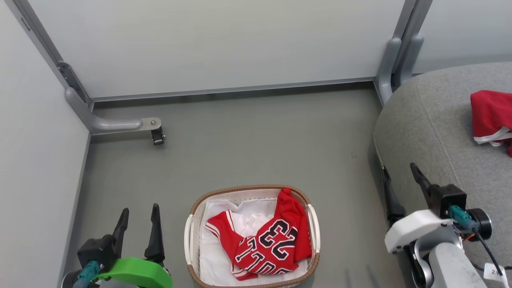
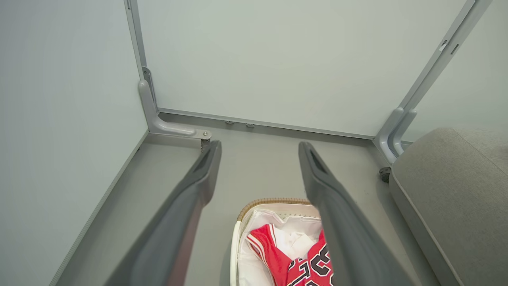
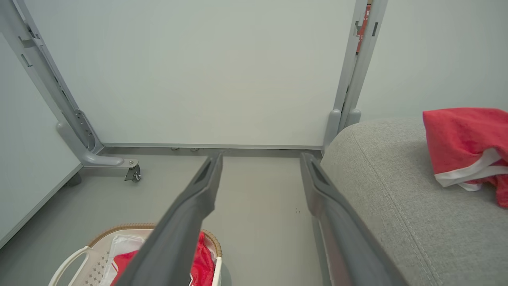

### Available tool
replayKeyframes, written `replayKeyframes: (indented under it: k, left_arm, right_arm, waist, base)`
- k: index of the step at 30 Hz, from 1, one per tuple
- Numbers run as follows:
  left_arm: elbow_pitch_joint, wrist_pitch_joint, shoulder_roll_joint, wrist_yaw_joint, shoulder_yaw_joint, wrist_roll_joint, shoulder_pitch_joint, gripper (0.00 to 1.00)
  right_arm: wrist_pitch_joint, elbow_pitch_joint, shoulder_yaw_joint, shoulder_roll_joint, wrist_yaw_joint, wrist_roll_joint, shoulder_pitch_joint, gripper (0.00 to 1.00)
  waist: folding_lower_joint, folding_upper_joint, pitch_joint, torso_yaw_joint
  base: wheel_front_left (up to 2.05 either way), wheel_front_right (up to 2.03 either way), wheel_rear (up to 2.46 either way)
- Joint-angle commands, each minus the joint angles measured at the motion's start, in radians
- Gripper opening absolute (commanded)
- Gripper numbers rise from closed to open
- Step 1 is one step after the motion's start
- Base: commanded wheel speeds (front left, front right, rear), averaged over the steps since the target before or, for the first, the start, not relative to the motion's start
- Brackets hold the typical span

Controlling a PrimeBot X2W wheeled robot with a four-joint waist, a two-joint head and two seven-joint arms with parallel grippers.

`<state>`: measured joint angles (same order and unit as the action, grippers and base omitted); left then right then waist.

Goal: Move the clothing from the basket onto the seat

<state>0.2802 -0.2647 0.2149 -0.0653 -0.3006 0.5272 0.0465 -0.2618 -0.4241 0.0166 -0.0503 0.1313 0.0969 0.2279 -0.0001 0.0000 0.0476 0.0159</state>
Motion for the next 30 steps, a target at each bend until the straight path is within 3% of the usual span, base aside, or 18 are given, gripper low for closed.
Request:
replayKeyframes:
  k: [1,12,30]
  left_arm:
    - [0.0,0.001,-0.005,0.009,0.008,-0.015,-0.02,1.0]
    - [-0.012,0.001,-0.048,0.041,0.073,-0.06,-0.087,1.0]
    - [0.028,0.001,-0.081,0.085,0.102,-0.1,-0.064,1.0]
  right_arm:
    - [-0.005,0.014,-0.002,-0.004,-0.001,0.0,-0.028,1.0]
    - [-0.005,0.069,-0.056,-0.002,-0.001,0.054,-0.12,1.0]
    - [-0.005,0.066,-0.076,-0.002,-0.001,0.071,-0.129,1.0]
  waist:
    - [0.0001,0.0,-0.016,0.005]
    - [0.0001,0.0,-0.046,-0.008]
    - [0.0001,0.0,-0.047,-0.01]
  base:
    - [0.0,0.0,0.0]
    - [0.0,0.0,0.0]
    - [0.0,0.0,0.0]
